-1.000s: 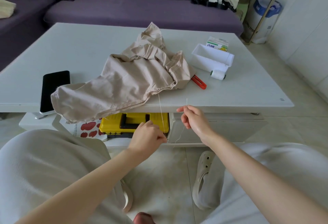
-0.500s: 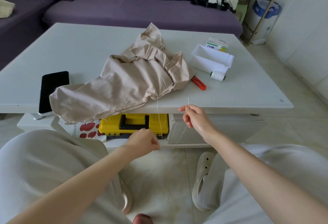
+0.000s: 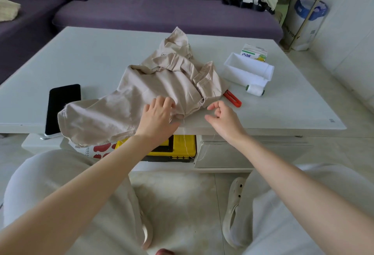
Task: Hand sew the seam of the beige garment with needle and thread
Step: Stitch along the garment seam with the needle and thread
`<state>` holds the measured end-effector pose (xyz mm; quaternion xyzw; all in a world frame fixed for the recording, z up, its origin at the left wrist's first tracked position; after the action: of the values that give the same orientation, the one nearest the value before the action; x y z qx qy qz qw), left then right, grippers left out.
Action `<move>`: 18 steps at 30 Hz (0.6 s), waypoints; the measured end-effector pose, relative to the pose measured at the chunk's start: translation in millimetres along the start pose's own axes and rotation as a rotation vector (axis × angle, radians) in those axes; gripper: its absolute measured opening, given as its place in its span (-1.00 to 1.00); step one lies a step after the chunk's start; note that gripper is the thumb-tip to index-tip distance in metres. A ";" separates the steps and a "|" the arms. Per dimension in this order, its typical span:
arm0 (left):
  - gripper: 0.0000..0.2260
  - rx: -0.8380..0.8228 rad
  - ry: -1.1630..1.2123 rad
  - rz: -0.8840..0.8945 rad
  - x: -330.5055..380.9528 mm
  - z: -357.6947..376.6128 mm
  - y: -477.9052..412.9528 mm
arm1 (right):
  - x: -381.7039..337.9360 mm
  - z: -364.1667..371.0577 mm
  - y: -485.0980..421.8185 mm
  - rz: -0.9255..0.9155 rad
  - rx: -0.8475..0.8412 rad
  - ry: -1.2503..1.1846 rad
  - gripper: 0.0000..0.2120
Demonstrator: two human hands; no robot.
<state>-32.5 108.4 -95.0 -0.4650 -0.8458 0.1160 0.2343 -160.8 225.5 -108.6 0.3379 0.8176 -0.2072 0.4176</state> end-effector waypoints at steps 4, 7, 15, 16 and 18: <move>-0.73 -0.067 0.012 0.002 1.2 9.2 -7.8 | -8.8 10.7 -17.8 -0.106 -0.055 0.151 -0.68; -0.76 -0.107 0.084 -0.020 -1.4 12.9 -11.8 | -18.4 17.9 -27.1 -0.183 -0.065 0.212 -0.67; -0.85 -0.152 0.115 0.009 -3.3 10.0 -19.8 | -24.2 0.6 -54.7 -0.212 0.027 0.258 -0.94; -0.84 -0.179 0.102 0.020 -3.1 11.7 -20.3 | -22.9 -5.2 -58.6 -0.201 0.041 0.266 -0.94; -0.80 -0.240 0.092 0.036 -2.4 15.6 -21.2 | -18.0 -12.5 -66.0 -0.180 0.035 0.286 -0.94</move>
<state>-54.8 95.2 -100.3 -0.5095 -0.8335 -0.0033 0.2136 -207.9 181.2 -83.0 0.2966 0.8920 -0.2078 0.2705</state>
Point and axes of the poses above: each hand's wrist, its own y-axis away from the middle knuckle, its own z-axis out of the palm, x = y × z, the point moved 10 cm from there along -y, towards the middle knuckle, and after that the axes turned 4 degrees about x, right-handed, at the moved point
